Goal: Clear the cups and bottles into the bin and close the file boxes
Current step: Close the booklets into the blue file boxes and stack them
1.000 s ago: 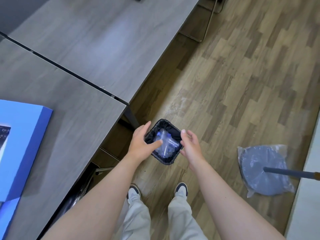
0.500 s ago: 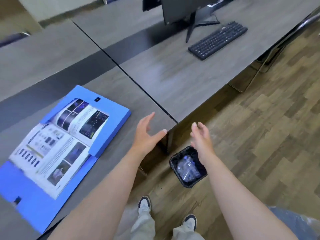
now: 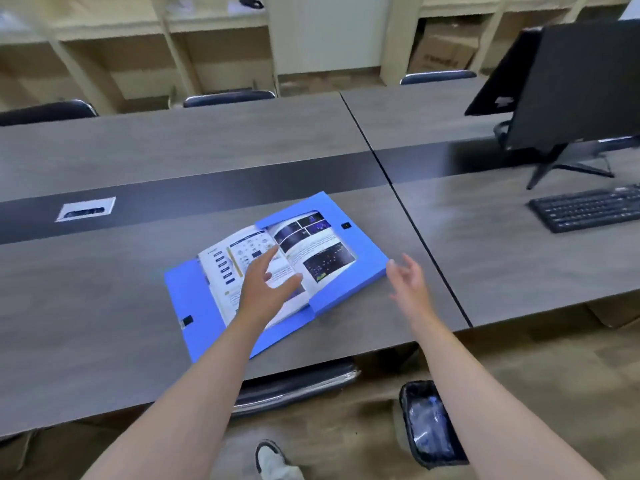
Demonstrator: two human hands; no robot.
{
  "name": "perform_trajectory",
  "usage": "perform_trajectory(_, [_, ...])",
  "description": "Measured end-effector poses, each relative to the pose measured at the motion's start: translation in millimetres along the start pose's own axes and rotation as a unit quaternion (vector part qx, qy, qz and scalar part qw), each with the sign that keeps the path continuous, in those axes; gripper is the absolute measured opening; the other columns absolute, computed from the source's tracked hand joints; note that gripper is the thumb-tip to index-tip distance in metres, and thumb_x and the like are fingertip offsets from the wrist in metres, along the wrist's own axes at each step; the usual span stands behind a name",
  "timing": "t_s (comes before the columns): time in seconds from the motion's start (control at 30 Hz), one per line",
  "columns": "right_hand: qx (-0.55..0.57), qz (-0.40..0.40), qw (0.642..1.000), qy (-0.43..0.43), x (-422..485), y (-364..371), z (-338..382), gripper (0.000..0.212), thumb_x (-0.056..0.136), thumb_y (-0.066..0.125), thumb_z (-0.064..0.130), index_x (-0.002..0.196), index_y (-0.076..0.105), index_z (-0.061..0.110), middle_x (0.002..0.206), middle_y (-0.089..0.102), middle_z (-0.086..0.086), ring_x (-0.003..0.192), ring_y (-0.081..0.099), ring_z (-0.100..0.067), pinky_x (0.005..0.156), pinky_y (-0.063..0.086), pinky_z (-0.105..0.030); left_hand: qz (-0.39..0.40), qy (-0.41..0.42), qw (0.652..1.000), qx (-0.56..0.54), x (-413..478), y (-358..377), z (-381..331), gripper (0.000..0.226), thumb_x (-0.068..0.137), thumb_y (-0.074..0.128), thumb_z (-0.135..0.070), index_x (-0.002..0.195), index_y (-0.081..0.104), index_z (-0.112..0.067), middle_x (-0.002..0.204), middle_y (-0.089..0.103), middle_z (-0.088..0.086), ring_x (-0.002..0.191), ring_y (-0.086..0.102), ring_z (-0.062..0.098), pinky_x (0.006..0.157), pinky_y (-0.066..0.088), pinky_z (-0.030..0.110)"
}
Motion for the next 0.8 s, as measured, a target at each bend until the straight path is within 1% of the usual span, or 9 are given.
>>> perform_trajectory(0.07, [-0.014, 0.014, 1.0, 0.002, 5, 31, 0, 0.064, 0.099, 0.06, 0.04, 0.154, 0.033, 0.021, 0.147, 0.051, -0.006, 0.121, 0.054, -0.015, 0.112, 0.044, -0.047, -0.023, -0.02, 1.0, 0.001, 10, -29, 17, 0.07, 0.088, 0.08, -0.032, 0.147, 0.046, -0.043, 0.152, 0.036, -0.012, 0.132, 0.047, 0.021, 0.093, 0.047, 0.03])
perform_trajectory(0.13, [-0.039, 0.031, 0.999, -0.005, 11, 71, 3, 0.062, 0.099, 0.061, 0.035, 0.153, 0.036, 0.019, 0.147, 0.051, -0.006, 0.111, 0.056, -0.011, 0.098, 0.049, -0.035, -0.049, -0.051, 0.997, -0.001, 23, -65, 38, 0.073, 0.087, 0.081, -0.035, 0.149, 0.044, -0.042, 0.156, 0.036, -0.009, 0.136, 0.047, 0.021, 0.106, 0.045, 0.038])
perform_trajectory(0.2, [-0.075, 0.045, 0.996, -0.017, 19, 105, 3, 0.062, 0.1, 0.061, 0.034, 0.154, 0.035, 0.018, 0.145, 0.052, -0.003, 0.111, 0.055, -0.011, 0.082, 0.044, -0.021, -0.068, -0.08, 0.994, -0.001, 38, -93, 57, 0.074, 0.086, 0.081, -0.037, 0.15, 0.044, -0.04, 0.156, 0.037, -0.006, 0.138, 0.047, 0.021, 0.113, 0.043, 0.044])
perform_trajectory(0.23, [-0.088, 0.051, 0.995, -0.022, 22, 118, 3, 0.063, 0.099, 0.061, 0.034, 0.154, 0.035, 0.018, 0.145, 0.052, -0.003, 0.113, 0.054, -0.012, 0.081, 0.042, -0.02, -0.07, -0.084, 0.994, 0.001, 45, -102, 64, 0.075, 0.085, 0.082, -0.036, 0.15, 0.044, -0.039, 0.156, 0.038, -0.004, 0.139, 0.046, 0.022, 0.115, 0.041, 0.046])
perform_trajectory(0.43, [-0.137, 0.101, 0.985, -0.025, 46, 181, 0, 0.069, 0.098, 0.061, 0.04, 0.157, 0.029, 0.025, 0.155, 0.044, -0.001, 0.136, 0.048, -0.016, 0.099, 0.038, -0.029, -0.074, -0.124, 0.99, -0.001, 81, -138, 95, 0.08, 0.084, 0.083, -0.032, 0.153, 0.043, -0.033, 0.142, 0.038, -0.009, 0.139, 0.045, 0.025, 0.115, 0.04, 0.047])
perform_trajectory(0.53, [-0.198, 0.114, 0.972, -0.055, 56, 195, -2, 0.073, 0.095, 0.062, 0.047, 0.157, 0.028, 0.028, 0.158, 0.039, 0.003, 0.142, 0.041, -0.015, 0.108, 0.039, -0.033, -0.089, -0.154, 0.984, -0.002, 89, -141, 110, 0.079, 0.084, 0.083, -0.031, 0.153, 0.043, -0.031, 0.153, 0.038, -0.002, 0.142, 0.043, 0.022, 0.113, 0.039, 0.037])
perform_trajectory(0.6, [-0.284, 0.113, 0.947, -0.094, 65, 196, -5, 0.079, 0.092, 0.063, 0.054, 0.158, 0.027, 0.026, 0.161, 0.035, 0.003, 0.149, 0.032, -0.019, 0.118, 0.034, -0.041, -0.097, -0.179, 0.979, -0.004, 92, -136, 119, 0.08, 0.084, 0.082, -0.031, 0.153, 0.043, -0.03, 0.155, 0.037, 0.001, 0.142, 0.043, 0.022, 0.109, 0.039, 0.035])
perform_trajectory(0.73, [-0.494, 0.111, 0.842, -0.184, 92, 192, -14, 0.091, 0.088, 0.058, 0.067, 0.16, 0.024, 0.024, 0.168, 0.022, -0.004, 0.155, 0.013, -0.029, 0.125, 0.017, -0.049, -0.128, -0.23, 0.965, -0.018, 95, -121, 129, 0.077, 0.085, 0.081, -0.027, 0.152, 0.043, -0.026, 0.154, 0.037, 0.004, 0.138, 0.047, 0.025, 0.102, 0.041, 0.034])
perform_trajectory(0.8, [-0.549, 0.101, 0.808, -0.187, 107, 186, -18, 0.094, 0.086, 0.054, 0.072, 0.161, 0.018, 0.028, 0.17, 0.012, -0.004, 0.157, 0.005, -0.03, 0.125, 0.011, -0.053, -0.143, -0.25, 0.958, -0.005, 98, -117, 129, 0.077, 0.087, 0.08, -0.026, 0.153, 0.041, -0.025, 0.153, 0.036, 0.006, 0.134, 0.049, 0.027, 0.095, 0.039, 0.031])
Point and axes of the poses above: each hand's wrist, its own x-axis towards the middle knuckle, its own y-axis out of the palm, z = x × y, the point moved 4 cm from there along x, towards the middle knuckle
